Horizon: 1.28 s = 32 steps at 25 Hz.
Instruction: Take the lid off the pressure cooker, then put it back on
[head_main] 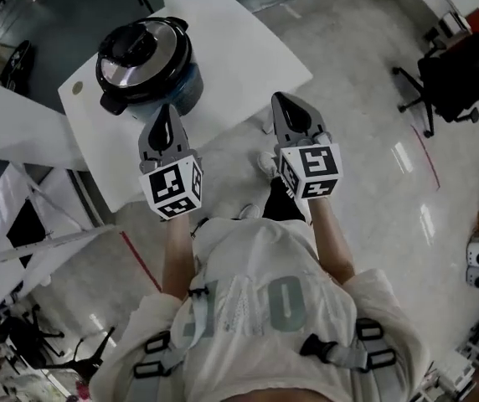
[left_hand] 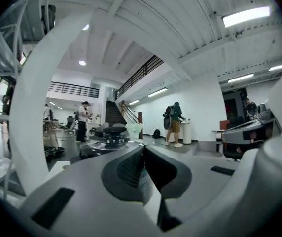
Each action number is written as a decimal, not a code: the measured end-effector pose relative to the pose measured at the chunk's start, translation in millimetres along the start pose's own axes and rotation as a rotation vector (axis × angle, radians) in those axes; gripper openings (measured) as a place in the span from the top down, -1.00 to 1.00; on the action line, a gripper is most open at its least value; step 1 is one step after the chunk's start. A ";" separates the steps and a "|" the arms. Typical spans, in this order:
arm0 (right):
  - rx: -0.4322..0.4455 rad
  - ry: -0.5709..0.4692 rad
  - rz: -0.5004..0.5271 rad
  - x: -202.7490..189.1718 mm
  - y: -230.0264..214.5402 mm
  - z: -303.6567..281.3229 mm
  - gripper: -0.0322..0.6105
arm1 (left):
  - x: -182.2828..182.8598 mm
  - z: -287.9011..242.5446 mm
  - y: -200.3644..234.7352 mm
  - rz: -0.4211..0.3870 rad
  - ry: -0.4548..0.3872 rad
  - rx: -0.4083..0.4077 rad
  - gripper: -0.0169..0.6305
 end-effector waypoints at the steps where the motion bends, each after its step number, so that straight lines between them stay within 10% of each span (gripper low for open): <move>1: 0.058 0.000 0.019 5.4 9.1 -16.8 0.88 | -0.6 2.7 13.2 0.007 0.006 0.053 0.89; 15: 0.569 -0.013 0.160 58.7 51.9 -175.3 0.88 | 12.5 -2.6 78.9 0.109 0.000 0.529 0.89; 32: 0.812 -0.024 0.181 76.7 11.4 -234.2 0.87 | 22.4 -26.7 42.7 0.175 -0.028 0.780 0.89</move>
Point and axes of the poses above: the fingertips, and each gripper's own axes: z backward along the fingers, y to its left, x out of its top, the point moved 3 cm from there along z, backward along the fingers, and after that the axes turned 6 degrees about y, right-handed, at the moved point
